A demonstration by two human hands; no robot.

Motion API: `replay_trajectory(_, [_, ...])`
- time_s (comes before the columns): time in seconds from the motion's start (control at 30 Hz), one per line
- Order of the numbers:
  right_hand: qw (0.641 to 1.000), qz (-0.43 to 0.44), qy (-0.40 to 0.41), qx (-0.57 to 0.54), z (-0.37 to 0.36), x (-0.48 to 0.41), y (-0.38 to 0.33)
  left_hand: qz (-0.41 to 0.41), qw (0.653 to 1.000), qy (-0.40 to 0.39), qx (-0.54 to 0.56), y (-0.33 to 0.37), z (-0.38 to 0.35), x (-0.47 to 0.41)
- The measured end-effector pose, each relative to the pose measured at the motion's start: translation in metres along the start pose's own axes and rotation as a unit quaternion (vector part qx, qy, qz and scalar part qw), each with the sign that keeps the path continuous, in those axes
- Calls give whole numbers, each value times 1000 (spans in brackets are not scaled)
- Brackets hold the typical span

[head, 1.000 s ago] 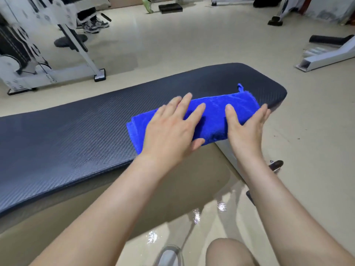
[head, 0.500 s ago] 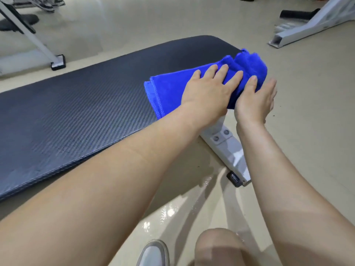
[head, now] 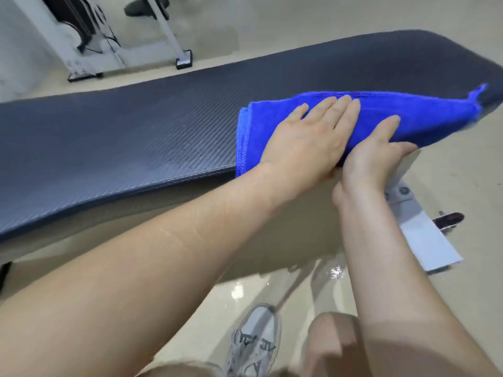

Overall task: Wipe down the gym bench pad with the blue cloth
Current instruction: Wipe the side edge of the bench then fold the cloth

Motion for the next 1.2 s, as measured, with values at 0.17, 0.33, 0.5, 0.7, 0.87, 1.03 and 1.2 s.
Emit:
replay_trajectory(0.17, [993, -29, -112, 17, -29, 100, 50, 22, 999, 10, -45, -80, 21, 99])
replay_trajectory(0.33, [972, -68, -220, 37, -49, 201, 78, 90, 992, -17, -86, -154, 48, 195])
replay_trajectory(0.5, [944, -160, -287, 42, -50, 227, 83, 164, 983, -9, -84, -172, 56, 217])
replay_trajectory(0.7, [936, -198, -290, 24, -35, 187, 58, 147, 985, 4, -91, -165, 53, 210])
replay_trajectory(0.87, [931, -202, -302, -25, -51, 237, 79, 111, 982, 47, -148, -190, 63, 253])
replay_trajectory(1.03, [876, -271, -398, -36, -90, 352, 124, 117, 963, 117, -212, -237, 93, 341])
replay_trajectory(1.2, [898, -269, -348, -25, -108, 401, 142, 121, 947, 168, -246, -270, 105, 392])
Point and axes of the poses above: each hand's wrist, its own x-axis away from the middle knuckle, its own z-axis out of the back of the hand, y = z × x, the point moved 7 cm from there along -x, towards the middle knuckle, and after that the axes turned 6 degrees about y, right-handed, at the moved point
